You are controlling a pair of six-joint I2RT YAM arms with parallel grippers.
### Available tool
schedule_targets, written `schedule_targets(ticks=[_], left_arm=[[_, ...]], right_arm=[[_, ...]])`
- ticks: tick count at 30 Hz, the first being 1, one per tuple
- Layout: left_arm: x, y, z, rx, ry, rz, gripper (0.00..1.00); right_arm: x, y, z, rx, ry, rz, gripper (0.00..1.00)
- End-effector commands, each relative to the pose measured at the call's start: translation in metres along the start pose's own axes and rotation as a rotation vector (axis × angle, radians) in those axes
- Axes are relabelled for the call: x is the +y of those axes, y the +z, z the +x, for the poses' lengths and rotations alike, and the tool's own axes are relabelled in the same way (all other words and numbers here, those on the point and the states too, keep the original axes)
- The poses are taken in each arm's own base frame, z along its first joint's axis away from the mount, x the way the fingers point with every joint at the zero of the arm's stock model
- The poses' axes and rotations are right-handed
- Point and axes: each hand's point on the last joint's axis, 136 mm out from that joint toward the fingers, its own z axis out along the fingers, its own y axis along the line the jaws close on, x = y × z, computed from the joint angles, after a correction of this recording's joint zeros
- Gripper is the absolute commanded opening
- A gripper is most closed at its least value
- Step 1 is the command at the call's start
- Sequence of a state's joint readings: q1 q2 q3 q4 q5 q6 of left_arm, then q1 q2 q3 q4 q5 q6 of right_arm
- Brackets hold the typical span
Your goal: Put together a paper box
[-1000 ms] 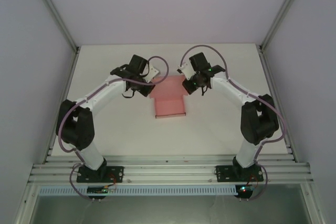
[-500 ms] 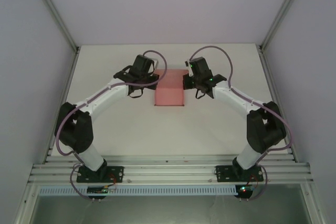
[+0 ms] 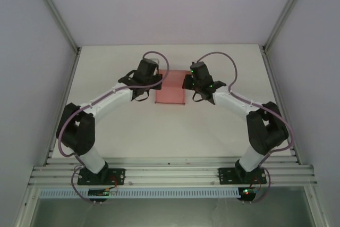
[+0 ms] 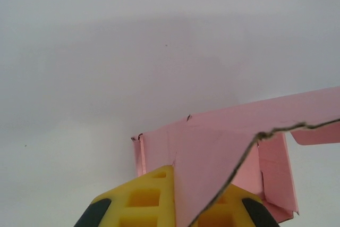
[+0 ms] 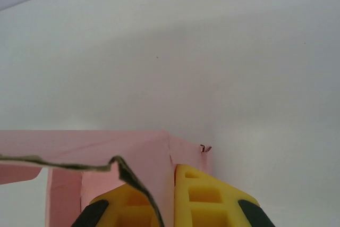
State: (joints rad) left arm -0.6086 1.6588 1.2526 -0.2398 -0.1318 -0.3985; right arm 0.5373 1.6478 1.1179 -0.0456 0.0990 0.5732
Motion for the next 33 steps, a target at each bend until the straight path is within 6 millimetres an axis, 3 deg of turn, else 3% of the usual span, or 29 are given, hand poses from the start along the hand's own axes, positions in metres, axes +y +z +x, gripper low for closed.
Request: schedule_targets(ticks=[1, 11, 22, 31, 33], left_arm=[[-0.003, 0.015, 0.016, 0.015, -0.027, 0.025, 0.0], [-0.006, 0.013, 0.054, 0.007, -0.037, 0.104, 0.0], [-0.013, 0.001, 0.089, 0.013, 0.027, 0.104, 0.0], [-0.008, -0.031, 0.107, 0.008, -0.015, 0.156, 0.34], [-0.011, -0.042, 0.108, 0.004, -0.024, 0.185, 0.47]], right_arm=[[0.001, 0.006, 0.009, -0.029, 0.038, 0.012, 0.0], [0.002, 0.006, 0.047, -0.046, 0.021, 0.076, 0.0], [0.004, -0.017, 0.071, -0.089, -0.075, 0.141, 0.02], [0.002, -0.038, 0.087, -0.15, -0.254, 0.073, 0.02], [0.001, -0.04, 0.094, -0.151, -0.295, 0.079, 0.02]])
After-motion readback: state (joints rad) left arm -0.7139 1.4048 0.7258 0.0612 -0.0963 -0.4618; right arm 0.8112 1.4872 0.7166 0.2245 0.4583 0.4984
